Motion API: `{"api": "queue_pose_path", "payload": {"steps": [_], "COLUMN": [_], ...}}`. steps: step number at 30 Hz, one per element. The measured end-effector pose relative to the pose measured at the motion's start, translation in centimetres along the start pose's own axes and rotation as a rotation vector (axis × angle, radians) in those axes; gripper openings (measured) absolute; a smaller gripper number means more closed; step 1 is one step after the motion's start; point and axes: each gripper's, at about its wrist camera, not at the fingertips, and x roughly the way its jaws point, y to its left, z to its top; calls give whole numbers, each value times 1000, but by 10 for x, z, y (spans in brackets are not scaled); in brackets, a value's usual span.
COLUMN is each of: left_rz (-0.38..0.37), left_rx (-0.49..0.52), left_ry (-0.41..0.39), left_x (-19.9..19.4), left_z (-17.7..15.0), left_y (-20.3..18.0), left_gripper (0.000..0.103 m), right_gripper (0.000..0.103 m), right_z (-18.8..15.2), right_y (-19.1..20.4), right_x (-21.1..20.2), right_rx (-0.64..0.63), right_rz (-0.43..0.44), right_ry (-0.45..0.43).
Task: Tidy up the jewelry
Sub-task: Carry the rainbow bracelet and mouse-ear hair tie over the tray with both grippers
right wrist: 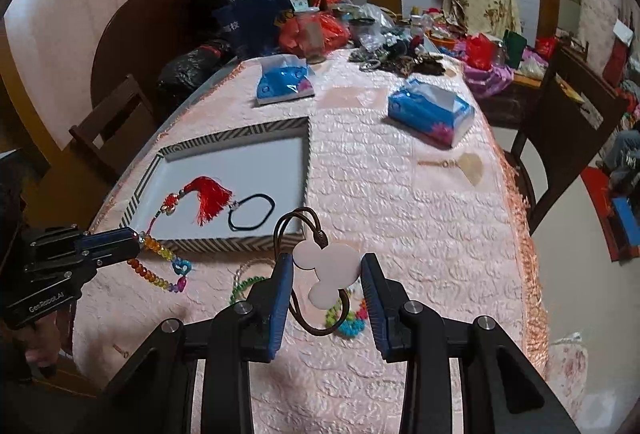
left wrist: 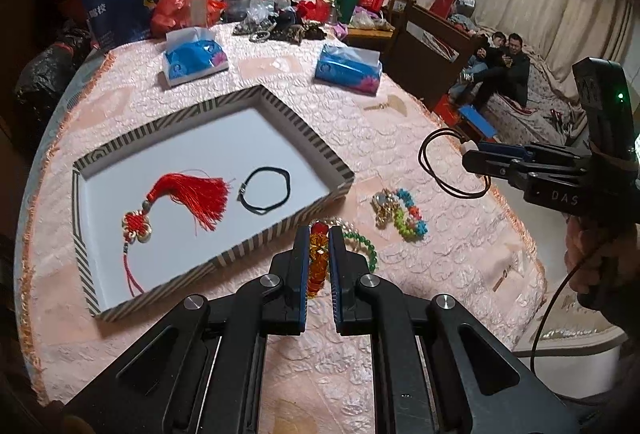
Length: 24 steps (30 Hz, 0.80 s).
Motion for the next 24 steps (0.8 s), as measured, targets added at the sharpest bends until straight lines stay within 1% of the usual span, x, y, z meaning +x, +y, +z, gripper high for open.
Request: {"api": "queue_pose_path", "payload": {"steps": [7,12,18,21,24], "left_rz": [8,16,62,86,126], "left_rx": [-33,-57,-116,-155,-181], "left_ry": [-32,-68,-100,-101,-95], "left_x": [-8,-17,-20,-16,-10], "left_z": [10,23,37,41,41], "left_y": [16,29,55,72,89], "left_gripper": [8,8,8,8,8], "right_gripper": [33,33,33,33,33], "right_z": [18,31,43,47,50], "right_y": [14,27,44,52,56], "right_x": [2,6,19,29,37], "right_rx": [-7,-13,-38,-57,-64], "right_rz": [0,28,67,45,57], "right_ry": [-27,-36,-23,6,22]}}
